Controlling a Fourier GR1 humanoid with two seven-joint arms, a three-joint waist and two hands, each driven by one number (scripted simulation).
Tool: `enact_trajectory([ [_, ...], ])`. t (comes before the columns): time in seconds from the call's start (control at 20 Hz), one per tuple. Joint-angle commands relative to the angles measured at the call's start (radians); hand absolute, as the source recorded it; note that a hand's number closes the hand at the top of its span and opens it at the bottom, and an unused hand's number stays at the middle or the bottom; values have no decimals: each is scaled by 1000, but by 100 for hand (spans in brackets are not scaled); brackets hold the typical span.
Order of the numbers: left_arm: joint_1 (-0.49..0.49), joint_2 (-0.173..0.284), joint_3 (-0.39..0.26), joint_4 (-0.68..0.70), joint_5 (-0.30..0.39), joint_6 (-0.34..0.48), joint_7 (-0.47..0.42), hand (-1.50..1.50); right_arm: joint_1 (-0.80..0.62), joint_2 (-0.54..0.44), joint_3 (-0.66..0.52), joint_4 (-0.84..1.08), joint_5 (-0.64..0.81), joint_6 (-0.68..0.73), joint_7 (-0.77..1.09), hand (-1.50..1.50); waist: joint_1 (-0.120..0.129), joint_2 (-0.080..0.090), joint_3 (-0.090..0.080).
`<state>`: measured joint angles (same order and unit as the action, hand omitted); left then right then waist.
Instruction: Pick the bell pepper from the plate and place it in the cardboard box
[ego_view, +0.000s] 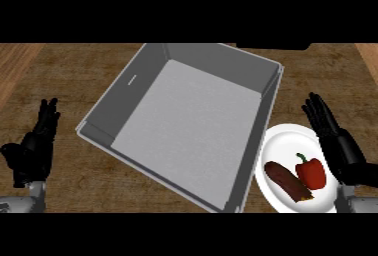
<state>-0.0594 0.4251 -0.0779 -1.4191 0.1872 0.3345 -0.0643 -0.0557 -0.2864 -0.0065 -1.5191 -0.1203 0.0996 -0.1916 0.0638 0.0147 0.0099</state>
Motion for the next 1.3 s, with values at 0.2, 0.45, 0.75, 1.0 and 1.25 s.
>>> enact_trajectory([
  [0.2, 42, 22, -73, -54, -107, -11, 31, 0, -234, 28, -52, 0, -92, 49, -36, -150, -51, -15, -9],
  [0.45, 21, -2, -125, -49, -106, -35, 94, 0, -120, 63, -107, 132, 177, -303, -53, -150, -63, -9, -8],
  [0.75, 72, -34, -134, -137, -175, -25, 155, 0, -63, -39, -152, 119, 131, -138, -181, -150, -63, -16, -10],
  [1.0, 63, 12, -85, -106, -127, -68, 128, 0, -5, -276, -95, 101, 323, -70, -119, -150, -69, -18, -12],
  [1.25, 52, 0, -89, -97, -128, -71, 147, 0, -41, -465, -8, 25, 395, 132, 87, -150, -68, -20, -14],
])
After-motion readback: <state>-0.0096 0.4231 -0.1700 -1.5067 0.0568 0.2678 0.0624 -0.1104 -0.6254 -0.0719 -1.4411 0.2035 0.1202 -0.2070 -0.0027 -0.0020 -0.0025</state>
